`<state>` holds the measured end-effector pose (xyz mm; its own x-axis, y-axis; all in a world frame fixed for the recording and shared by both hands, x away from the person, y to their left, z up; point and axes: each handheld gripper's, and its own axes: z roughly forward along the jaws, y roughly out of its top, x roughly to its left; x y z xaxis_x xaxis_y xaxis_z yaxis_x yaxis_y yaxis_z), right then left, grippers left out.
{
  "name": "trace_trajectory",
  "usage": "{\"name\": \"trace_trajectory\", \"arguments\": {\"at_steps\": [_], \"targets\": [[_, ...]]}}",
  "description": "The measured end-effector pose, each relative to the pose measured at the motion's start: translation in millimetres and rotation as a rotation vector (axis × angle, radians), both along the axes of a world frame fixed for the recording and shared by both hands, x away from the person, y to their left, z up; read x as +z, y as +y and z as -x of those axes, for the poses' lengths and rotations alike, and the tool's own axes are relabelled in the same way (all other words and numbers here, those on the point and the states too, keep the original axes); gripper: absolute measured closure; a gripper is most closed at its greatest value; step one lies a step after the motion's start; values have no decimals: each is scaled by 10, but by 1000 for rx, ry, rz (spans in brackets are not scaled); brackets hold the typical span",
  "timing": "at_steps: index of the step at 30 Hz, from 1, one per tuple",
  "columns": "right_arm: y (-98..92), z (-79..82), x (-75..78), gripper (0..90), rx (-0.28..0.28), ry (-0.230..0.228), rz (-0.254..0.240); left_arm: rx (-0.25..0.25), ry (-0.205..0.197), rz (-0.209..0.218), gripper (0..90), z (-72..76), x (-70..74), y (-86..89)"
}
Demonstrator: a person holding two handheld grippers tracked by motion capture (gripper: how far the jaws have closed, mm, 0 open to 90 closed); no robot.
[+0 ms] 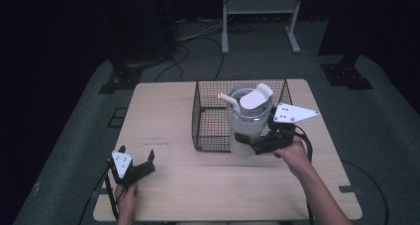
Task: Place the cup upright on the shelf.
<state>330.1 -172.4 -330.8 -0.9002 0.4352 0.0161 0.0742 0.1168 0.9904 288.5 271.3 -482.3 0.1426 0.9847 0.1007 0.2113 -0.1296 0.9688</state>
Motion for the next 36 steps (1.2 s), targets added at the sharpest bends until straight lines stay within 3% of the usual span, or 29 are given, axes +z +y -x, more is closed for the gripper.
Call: {"name": "trace_trajectory", "arguments": {"at_steps": [11, 17, 21, 29, 36], "targets": [[97, -424, 27, 68, -44, -2, 22, 2, -8, 11, 0, 0, -3, 6], [125, -589, 41, 68, -63, 15, 4, 1, -8, 12, 0, -1, -3, 7], [177, -703, 78, 67, -82, 3, 20, 0, -10, 13, 0, 1, -4, 6], [343, -939, 104, 68, -77, -13, 44, -3, -5, 13, 0, 2, -1, 11], [472, -1180, -2, 67, -51, 18, 34, -4, -7, 23, 0, 3, -2, 15]]}}
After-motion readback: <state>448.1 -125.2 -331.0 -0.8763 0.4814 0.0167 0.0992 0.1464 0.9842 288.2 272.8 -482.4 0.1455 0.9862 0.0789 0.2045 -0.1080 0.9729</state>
